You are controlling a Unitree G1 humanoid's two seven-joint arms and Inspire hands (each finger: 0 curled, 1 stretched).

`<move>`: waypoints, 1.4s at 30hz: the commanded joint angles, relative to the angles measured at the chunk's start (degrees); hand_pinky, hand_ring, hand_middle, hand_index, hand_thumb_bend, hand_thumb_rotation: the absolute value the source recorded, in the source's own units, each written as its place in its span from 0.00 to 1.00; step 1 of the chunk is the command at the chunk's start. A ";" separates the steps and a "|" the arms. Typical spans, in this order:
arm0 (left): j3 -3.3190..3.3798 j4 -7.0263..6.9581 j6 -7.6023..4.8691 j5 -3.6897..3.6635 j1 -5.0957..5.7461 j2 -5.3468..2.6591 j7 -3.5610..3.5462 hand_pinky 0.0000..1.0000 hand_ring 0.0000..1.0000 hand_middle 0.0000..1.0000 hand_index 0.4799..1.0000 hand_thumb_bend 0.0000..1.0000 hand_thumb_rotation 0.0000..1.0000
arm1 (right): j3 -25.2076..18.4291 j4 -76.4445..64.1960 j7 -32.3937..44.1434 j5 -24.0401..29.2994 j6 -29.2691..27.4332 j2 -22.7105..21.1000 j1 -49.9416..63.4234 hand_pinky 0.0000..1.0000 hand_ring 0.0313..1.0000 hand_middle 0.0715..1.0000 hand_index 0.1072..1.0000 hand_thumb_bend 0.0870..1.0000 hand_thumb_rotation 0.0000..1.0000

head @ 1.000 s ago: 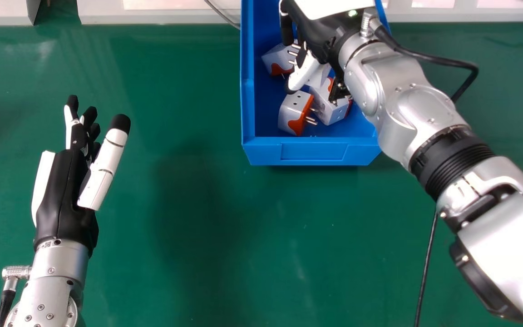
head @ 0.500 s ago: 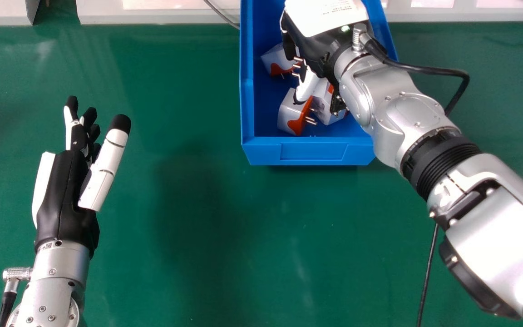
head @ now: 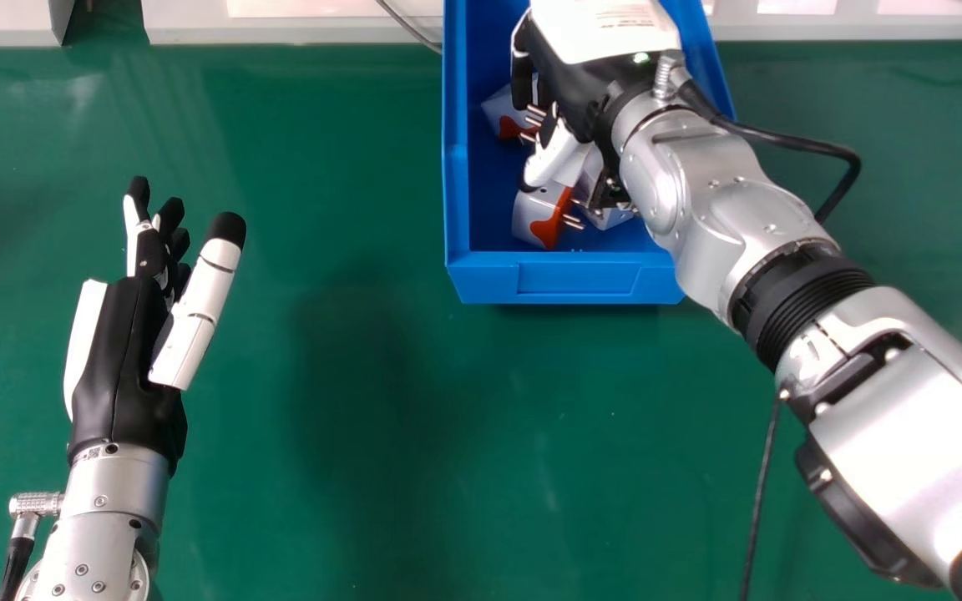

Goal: Pick all objects and put in blue box

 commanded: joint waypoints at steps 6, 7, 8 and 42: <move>-0.50 -2.13 -1.22 0.55 0.42 0.04 0.29 1.00 1.00 1.00 1.00 0.59 0.78 | 4.75 -1.41 -1.15 -3.97 0.24 -1.82 -0.01 0.50 0.60 0.64 0.62 0.45 0.14; -0.54 -2.18 -1.13 0.55 0.39 0.02 0.35 1.00 1.00 1.00 1.00 0.59 0.78 | 5.20 -1.47 -1.34 -4.28 0.39 -1.90 0.10 0.50 0.60 0.64 0.62 0.45 0.14; -0.50 -2.14 -1.20 0.31 0.35 -0.05 0.29 1.00 1.00 1.00 1.00 0.59 0.78 | 5.75 -1.45 -1.29 -4.77 0.73 -1.92 0.14 0.56 0.68 0.71 0.69 0.44 0.22; -0.86 1.70 -3.23 -0.11 -1.90 0.10 0.05 1.00 1.00 1.00 1.00 0.57 0.78 | 9.67 -10.11 -2.47 -8.48 4.99 -6.97 5.11 1.00 1.00 1.00 1.00 0.47 0.65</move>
